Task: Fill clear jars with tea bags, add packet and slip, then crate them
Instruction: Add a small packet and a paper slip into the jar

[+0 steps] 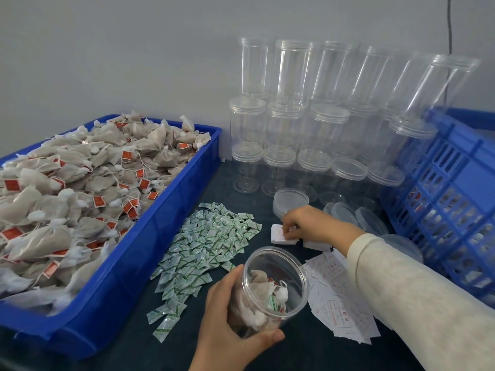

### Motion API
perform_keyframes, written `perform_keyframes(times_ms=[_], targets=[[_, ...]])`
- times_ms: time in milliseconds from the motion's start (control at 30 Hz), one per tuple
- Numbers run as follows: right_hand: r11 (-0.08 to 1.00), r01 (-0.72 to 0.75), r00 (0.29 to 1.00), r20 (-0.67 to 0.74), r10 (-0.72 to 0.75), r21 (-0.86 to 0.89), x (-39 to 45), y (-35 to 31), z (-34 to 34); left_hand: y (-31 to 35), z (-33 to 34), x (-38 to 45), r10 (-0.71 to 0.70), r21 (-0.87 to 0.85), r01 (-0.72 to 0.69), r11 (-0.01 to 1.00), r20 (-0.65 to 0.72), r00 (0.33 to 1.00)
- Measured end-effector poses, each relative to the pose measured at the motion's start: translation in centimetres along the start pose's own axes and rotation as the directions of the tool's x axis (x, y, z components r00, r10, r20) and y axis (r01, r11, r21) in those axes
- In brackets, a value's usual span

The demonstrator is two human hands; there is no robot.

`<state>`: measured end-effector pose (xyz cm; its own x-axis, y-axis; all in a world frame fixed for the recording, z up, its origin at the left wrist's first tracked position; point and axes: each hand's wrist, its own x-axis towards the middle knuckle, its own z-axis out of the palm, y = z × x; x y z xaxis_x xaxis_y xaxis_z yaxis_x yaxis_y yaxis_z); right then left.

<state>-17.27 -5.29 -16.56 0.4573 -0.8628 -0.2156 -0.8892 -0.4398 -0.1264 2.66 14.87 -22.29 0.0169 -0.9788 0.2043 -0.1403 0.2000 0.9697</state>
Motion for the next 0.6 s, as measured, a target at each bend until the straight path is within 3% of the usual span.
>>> perform_keyframes(times_ms=[133, 400, 600], targets=[[1.000, -0.014, 0.998, 0.065, 0.014, -0.004, -0.03, 0.05, -0.12, -0.31, -0.10, 0.02, -0.012, 0.019, 0.013, 1.000, -0.001, 1.000], [0.998, -0.025, 0.999, -0.043, 0.023, -0.054, -0.20, 0.09, 0.54, -0.52, -0.11, 0.11, -0.020, 0.045, 0.020, 0.999, -0.002, 1.000], [0.998, -0.014, 0.999, -0.035, 0.011, -0.063, -0.35, 0.16, 0.61, -0.50, -0.02, 0.10, -0.022, 0.042, 0.022, 0.999, 0.004, 1.000]])
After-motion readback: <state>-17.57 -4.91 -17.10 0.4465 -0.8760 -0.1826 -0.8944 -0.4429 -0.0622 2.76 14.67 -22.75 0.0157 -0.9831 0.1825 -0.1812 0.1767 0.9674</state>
